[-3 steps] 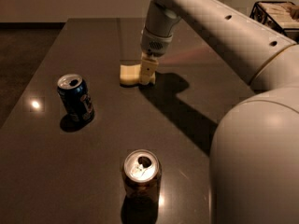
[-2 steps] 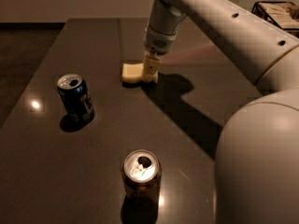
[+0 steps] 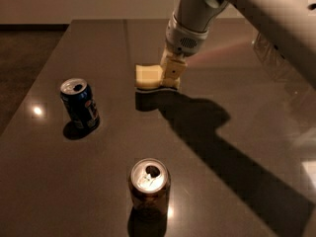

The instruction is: Move sponge near orange can

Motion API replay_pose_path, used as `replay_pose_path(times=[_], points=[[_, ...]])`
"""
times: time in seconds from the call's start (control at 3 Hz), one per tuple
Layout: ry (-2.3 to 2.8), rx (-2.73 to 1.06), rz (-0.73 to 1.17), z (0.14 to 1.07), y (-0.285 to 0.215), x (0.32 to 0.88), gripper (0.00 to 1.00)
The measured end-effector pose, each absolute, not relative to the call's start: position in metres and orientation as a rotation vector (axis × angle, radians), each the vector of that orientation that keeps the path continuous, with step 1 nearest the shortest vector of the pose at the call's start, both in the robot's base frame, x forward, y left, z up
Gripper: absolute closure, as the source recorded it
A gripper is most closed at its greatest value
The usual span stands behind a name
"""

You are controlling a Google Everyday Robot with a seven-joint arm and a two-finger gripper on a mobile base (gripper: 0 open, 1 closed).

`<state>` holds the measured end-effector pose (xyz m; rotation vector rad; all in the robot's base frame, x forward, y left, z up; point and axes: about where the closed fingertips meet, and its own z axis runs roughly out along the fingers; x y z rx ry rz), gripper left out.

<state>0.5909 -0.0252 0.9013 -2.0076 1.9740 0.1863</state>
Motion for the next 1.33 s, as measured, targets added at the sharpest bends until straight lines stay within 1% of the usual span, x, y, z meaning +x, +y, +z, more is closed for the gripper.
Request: replay_pose_path(times=[0.67,1.33], points=[[1.878,-2.159,0.140,0.910,-0.054,0.505,1.00],[1.952,-2.187,0.131,0.897,-0.090,0.460,1.00]])
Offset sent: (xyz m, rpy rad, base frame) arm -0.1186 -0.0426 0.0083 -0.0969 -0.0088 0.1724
